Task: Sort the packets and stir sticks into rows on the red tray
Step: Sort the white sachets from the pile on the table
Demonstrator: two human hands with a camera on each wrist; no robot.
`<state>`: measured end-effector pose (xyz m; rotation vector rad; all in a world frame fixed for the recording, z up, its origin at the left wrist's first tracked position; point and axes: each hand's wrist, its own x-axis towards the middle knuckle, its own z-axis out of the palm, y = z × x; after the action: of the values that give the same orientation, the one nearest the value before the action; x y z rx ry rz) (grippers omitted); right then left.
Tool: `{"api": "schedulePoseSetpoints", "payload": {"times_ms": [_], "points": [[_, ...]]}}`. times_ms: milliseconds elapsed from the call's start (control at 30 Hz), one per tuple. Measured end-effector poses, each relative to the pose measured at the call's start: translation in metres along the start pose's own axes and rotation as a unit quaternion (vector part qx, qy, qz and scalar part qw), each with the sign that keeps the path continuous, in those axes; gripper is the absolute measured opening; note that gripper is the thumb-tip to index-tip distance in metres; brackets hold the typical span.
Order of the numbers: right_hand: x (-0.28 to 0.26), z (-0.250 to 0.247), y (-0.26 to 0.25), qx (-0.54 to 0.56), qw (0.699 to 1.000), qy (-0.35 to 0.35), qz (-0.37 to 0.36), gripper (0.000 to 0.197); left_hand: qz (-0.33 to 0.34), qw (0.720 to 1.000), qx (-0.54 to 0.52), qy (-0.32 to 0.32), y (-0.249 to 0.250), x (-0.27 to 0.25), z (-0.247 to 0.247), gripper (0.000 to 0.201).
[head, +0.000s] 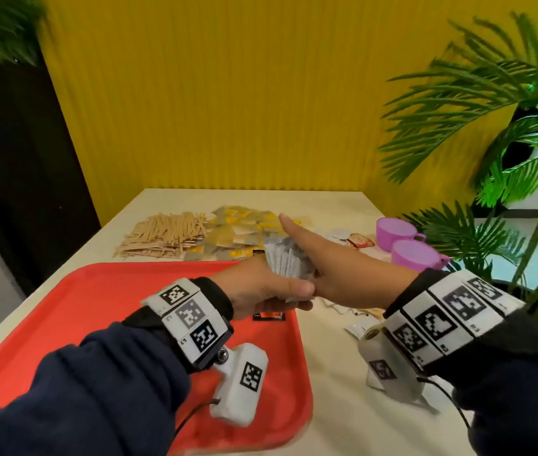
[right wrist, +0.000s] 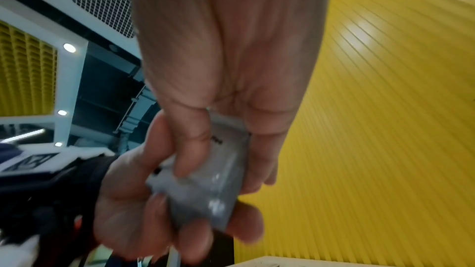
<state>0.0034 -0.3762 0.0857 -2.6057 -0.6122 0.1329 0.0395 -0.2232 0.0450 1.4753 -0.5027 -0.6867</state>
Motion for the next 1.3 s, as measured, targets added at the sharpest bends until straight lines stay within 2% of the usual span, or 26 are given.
{"api": "schedulePoseSetpoints", "payload": {"times_ms": [133, 233, 267, 367, 433, 467, 567, 600, 667, 700, 800, 867, 933, 1067, 1233, 1300], "points": [[-0.002, -0.001, -0.005, 0.005, 0.996, -0.081, 0.027, 0.083, -0.037, 0.998, 0.043, -0.03, -0.008, -0.007, 0.001, 0.034], [0.001, 0.006, -0.011, 0.014, 0.996, -0.085, 0.027, 0.081, -0.073, 0.995, 0.06, -0.043, -0.015, -0.01, -0.004, 0.041], [0.002, 0.009, -0.012, 0.014, 0.996, -0.084, 0.029, 0.075, -0.086, 0.993, 0.069, -0.041, -0.016, -0.011, -0.005, 0.042], [0.009, 0.017, -0.013, 0.044, 0.994, -0.084, 0.046, 0.041, -0.118, 0.988, 0.099, 0.011, -0.019, -0.007, -0.007, 0.04], [0.013, 0.022, -0.011, 0.061, 0.992, -0.088, 0.066, 0.033, -0.139, 0.982, 0.114, 0.058, -0.023, -0.003, -0.007, 0.052], [0.014, 0.025, -0.01, 0.057, 0.992, -0.091, 0.073, 0.031, -0.146, 0.98, 0.121, 0.069, -0.025, -0.002, -0.005, 0.052], [0.019, 0.034, -0.009, -0.028, 0.99, -0.114, 0.076, 0.019, -0.167, 0.963, 0.188, 0.095, -0.029, -0.004, 0.001, 0.028], [0.022, 0.038, -0.009, -0.061, 0.987, -0.127, 0.072, 0.025, -0.167, 0.955, 0.221, 0.103, -0.03, -0.004, 0.002, 0.031], [0.027, 0.049, -0.007, -0.097, 0.982, -0.143, 0.08, 0.032, -0.17, 0.94, 0.272, 0.12, -0.033, -0.004, -0.001, 0.06], [0.03, 0.054, -0.006, -0.112, 0.979, -0.146, 0.083, 0.036, -0.169, 0.935, 0.285, 0.125, -0.034, -0.003, -0.003, 0.058], [0.038, 0.065, -0.003, -0.146, 0.974, -0.148, 0.091, 0.047, -0.179, 0.92, 0.319, 0.145, -0.04, -0.004, -0.011, 0.018], [0.041, 0.07, -0.001, -0.151, 0.975, -0.136, 0.092, 0.049, -0.192, 0.91, 0.335, 0.149, -0.044, -0.006, -0.011, 0.011], [0.042, 0.073, 0.0, -0.143, 0.977, -0.127, 0.095, 0.051, -0.201, 0.912, 0.332, 0.129, -0.05, -0.005, -0.012, 0.012], [0.044, 0.08, 0.004, -0.122, 0.981, -0.103, 0.114, 0.058, -0.188, 0.935, 0.277, 0.118, -0.058, 0.0, -0.014, 0.02], [0.046, 0.088, 0.009, -0.122, 0.979, -0.085, 0.14, 0.09, -0.175, 0.942, 0.251, 0.137, -0.062, 0.003, -0.016, 0.031], [0.047, 0.089, 0.01, -0.111, 0.979, -0.09, 0.143, 0.094, -0.173, 0.94, 0.257, 0.141, -0.063, 0.004, -0.016, 0.041]]}}
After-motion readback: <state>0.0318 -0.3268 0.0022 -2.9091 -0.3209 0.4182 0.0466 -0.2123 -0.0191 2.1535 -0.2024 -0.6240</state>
